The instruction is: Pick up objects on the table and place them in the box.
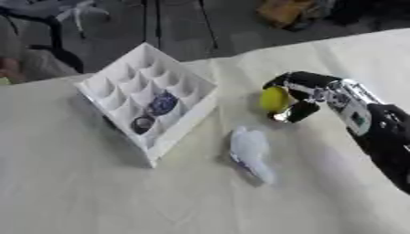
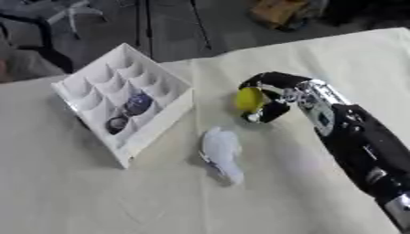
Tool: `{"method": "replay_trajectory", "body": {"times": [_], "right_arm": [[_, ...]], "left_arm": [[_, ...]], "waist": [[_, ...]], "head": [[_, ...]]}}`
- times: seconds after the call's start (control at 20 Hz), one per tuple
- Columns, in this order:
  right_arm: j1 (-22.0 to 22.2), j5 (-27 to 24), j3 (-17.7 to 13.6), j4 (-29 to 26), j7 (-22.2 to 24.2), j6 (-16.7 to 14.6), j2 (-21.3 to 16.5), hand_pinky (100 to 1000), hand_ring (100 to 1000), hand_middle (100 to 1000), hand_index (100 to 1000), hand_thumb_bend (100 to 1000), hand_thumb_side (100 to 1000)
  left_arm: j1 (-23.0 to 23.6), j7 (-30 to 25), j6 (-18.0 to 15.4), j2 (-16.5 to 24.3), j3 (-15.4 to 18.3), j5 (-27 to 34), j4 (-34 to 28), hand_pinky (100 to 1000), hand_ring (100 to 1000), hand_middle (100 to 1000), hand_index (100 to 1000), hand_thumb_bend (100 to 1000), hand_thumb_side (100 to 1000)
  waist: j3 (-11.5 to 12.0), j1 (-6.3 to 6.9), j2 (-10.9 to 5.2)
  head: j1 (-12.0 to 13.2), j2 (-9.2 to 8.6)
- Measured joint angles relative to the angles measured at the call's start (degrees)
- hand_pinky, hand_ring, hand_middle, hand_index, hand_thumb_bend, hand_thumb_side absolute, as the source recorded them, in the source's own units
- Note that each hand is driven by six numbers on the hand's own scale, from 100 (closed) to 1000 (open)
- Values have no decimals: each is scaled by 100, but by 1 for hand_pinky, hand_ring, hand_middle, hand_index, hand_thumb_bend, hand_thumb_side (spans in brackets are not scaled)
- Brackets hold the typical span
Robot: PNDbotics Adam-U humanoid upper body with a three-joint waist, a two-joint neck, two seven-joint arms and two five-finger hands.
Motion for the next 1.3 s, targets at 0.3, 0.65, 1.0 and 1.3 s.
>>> {"method": "replay_trajectory", "body": {"times": [0.3,0.65,1.0,1.3], "right_arm": [[76,-280,81,-377,-678,72,-4,100,140,759,781,100,274],[53,-709,207,-1209,-897,213,-68,100,156,765,788,110,277],[-200,-1233,332,-1904,-856,500,-102,125,183,769,791,107,276],[-494,-1596,505,-2248,-1166,872,37,150,199,781,793,100,296]], "left_arm": [[-27,4,4,0,0,0,0,662,632,743,833,166,1000],[-51,11,11,4,0,0,0,662,632,742,832,171,1000],[-92,32,32,12,0,2,0,661,634,743,832,180,1000],[-149,66,66,55,-8,38,0,662,636,744,832,186,1000]], "waist": [[-108,14,0],[-172,14,-6],[-158,11,-7],[67,-39,-21]], "head": [[3,-5],[-26,-13],[-219,-95],[-470,-187]]}}
